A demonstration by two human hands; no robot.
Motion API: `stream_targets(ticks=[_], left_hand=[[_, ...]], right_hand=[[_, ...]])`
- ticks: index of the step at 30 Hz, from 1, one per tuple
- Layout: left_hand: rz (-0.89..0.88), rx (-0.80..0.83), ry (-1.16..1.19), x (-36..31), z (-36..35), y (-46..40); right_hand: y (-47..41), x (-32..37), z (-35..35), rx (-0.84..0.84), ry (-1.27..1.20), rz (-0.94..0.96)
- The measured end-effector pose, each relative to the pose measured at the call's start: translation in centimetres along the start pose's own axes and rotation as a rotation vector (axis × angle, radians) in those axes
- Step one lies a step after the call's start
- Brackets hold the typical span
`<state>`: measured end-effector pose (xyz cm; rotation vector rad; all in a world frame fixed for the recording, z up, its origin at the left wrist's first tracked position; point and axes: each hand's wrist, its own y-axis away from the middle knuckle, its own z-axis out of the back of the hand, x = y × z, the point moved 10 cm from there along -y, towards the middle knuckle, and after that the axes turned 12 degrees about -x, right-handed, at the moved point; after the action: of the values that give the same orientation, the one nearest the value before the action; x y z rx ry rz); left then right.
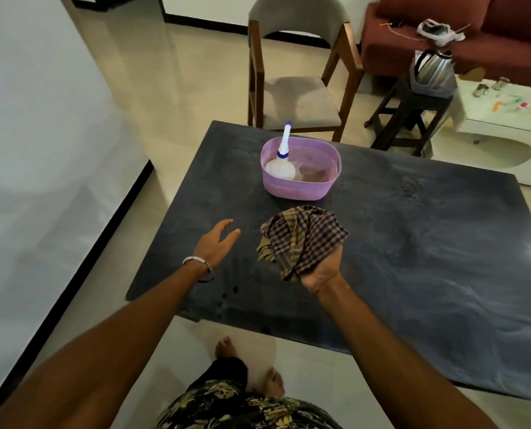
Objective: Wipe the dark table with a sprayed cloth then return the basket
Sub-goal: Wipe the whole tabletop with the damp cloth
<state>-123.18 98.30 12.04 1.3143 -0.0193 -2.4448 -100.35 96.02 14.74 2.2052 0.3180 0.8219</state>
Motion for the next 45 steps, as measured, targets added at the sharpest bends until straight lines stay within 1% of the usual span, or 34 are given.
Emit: stream_targets(ticks=[6,9,13,15,17,18,19,20,22,23,25,26,28,29,32,35,37,39,41,45], left_hand=[[0.091,-0.06,0.11,4.4,4.2,0.4],[0.111,-0.084,0.111,7.0,6.9,-0.4],[0.107,-0.112,0.088,10.1,10.7,-2.1],[0.084,-0.108,0.11,11.1,12.2,-2.5],[0.069,-0.087,0.123,12.1,13.7,-3.2],[0.066,-0.077,0.124,12.5,14.3,-3.5],[0.062,-0.069,0.123,13.1,14.8,-3.9],[0.05,-0.059,0.124,13.3,15.1,-4.2],[0.04,-0.045,0.137,14.2,15.8,-4.7],[0.043,-0.042,0.152,14.5,16.0,-4.8],[0.05,-0.032,0.161,15.2,16.1,-4.8],[0.054,-0.018,0.151,15.5,16.0,-4.7],[0.063,0.02,0.137,16.1,15.4,-4.5],[0.069,0.039,0.144,16.4,15.1,-4.3],[0.087,0.076,0.164,17.0,14.5,-4.1],[0.101,0.075,0.181,17.8,14.5,-4.6],[0.116,0.062,0.202,18.3,14.9,-5.2],[0.121,0.055,0.208,18.7,15.3,-5.8],[0.11,0.055,0.193,18.9,15.5,-6.3],[0.143,0.051,0.235,19.1,15.5,-6.9]], right_hand=[[-0.4,-4.5,-1.5,-0.008,0.08,-0.024],[-1.2,-7.2,-3.2,-0.025,0.114,-0.022],[-2.4,-11.9,-6.5,0.006,0.146,-0.027],[-3.4,-13.6,-8.1,-0.011,0.129,0.022],[-4.6,-15.3,-10.1,-0.028,0.036,0.081],[-5.0,-16.1,-11.0,-0.022,0.027,0.105],[-5.6,-16.9,-11.4,-0.034,0.144,0.169],[-5.7,-17.5,-11.6,-0.038,0.403,0.257],[-5.6,-19.9,-12.4,-0.019,1.057,0.474],[-5.1,-21.2,-12.8,0.014,1.25,0.585],[-4.0,-24.5,-13.7,0.132,1.535,0.762],[-3.9,-26.8,-13.7,0.194,1.715,0.809],[-3.9,-30.4,-12.7,0.276,2.034,0.827],[-4.0,-31.3,-12.3,0.288,2.12,0.828],[-5.0,-31.6,-12.1,0.281,2.251,0.841],[-7.7,-29.9,-13.8,0.294,2.313,0.873],[-10.5,-28.1,-15.5,0.234,2.301,0.864],[-13.4,-26.3,-17.3,0.138,2.266,0.818],[-15.3,-25.0,-18.6,0.08,2.232,0.764],[-14.7,-25.2,-19.0,0.013,2.163,0.802]])
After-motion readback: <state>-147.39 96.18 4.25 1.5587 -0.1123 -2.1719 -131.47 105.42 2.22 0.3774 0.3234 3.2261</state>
